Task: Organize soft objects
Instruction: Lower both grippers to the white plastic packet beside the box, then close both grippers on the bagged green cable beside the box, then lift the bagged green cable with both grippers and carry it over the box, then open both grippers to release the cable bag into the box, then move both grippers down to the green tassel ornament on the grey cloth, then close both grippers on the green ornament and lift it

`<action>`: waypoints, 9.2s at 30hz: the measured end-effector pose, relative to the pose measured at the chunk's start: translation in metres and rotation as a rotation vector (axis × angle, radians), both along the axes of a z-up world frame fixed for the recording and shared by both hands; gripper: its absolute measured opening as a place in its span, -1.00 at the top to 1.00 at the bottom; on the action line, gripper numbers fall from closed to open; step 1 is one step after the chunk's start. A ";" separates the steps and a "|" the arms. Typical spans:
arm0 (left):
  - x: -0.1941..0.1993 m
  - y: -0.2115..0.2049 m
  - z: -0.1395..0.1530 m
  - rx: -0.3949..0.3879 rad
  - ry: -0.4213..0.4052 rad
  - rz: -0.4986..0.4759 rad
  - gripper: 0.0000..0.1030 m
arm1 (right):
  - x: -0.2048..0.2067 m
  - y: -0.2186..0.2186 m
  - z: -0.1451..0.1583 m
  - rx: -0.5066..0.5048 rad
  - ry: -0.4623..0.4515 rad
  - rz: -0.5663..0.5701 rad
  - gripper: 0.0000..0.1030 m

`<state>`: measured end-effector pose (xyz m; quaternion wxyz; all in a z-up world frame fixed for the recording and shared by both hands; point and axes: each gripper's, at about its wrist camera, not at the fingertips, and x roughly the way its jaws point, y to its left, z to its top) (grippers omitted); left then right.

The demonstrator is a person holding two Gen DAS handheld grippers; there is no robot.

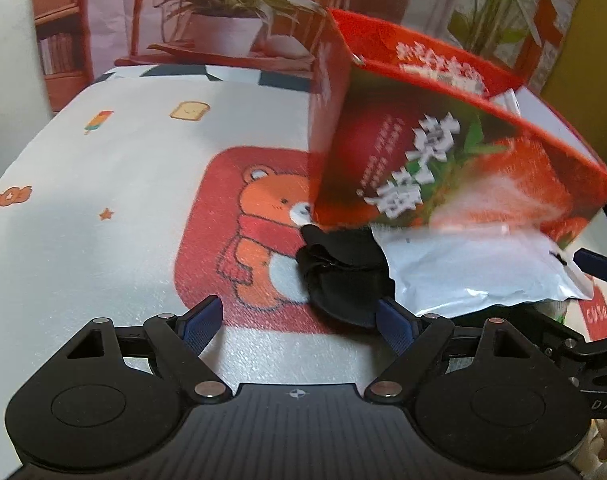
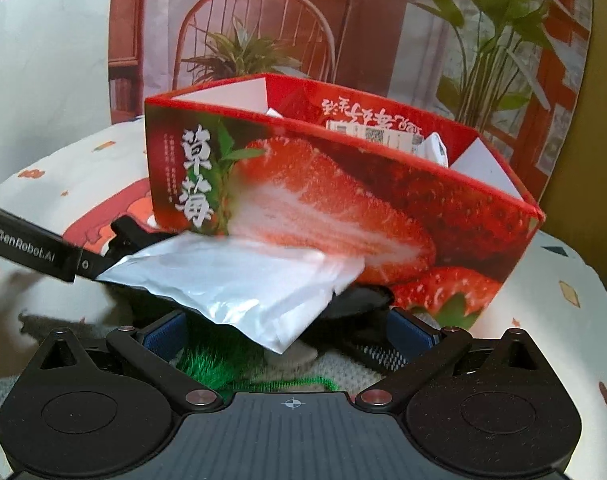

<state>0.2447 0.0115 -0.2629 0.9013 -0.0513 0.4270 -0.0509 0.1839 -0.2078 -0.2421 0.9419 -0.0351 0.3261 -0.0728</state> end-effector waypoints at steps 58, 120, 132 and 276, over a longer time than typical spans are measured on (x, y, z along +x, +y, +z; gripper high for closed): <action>0.042 -0.017 0.019 -0.133 -0.168 -0.306 -0.17 | 0.028 -0.039 0.008 0.099 -0.065 0.068 0.89; 0.115 -0.076 0.093 -0.205 -0.179 -0.377 0.25 | 0.066 -0.121 0.083 0.345 -0.116 -0.041 0.96; 0.155 -0.109 0.055 -0.037 -0.002 -0.426 0.25 | 0.109 -0.134 0.041 0.356 0.152 -0.085 0.96; -0.001 -0.053 0.135 -0.394 -0.300 -0.454 0.16 | -0.061 -0.017 0.102 0.026 -0.309 0.283 0.32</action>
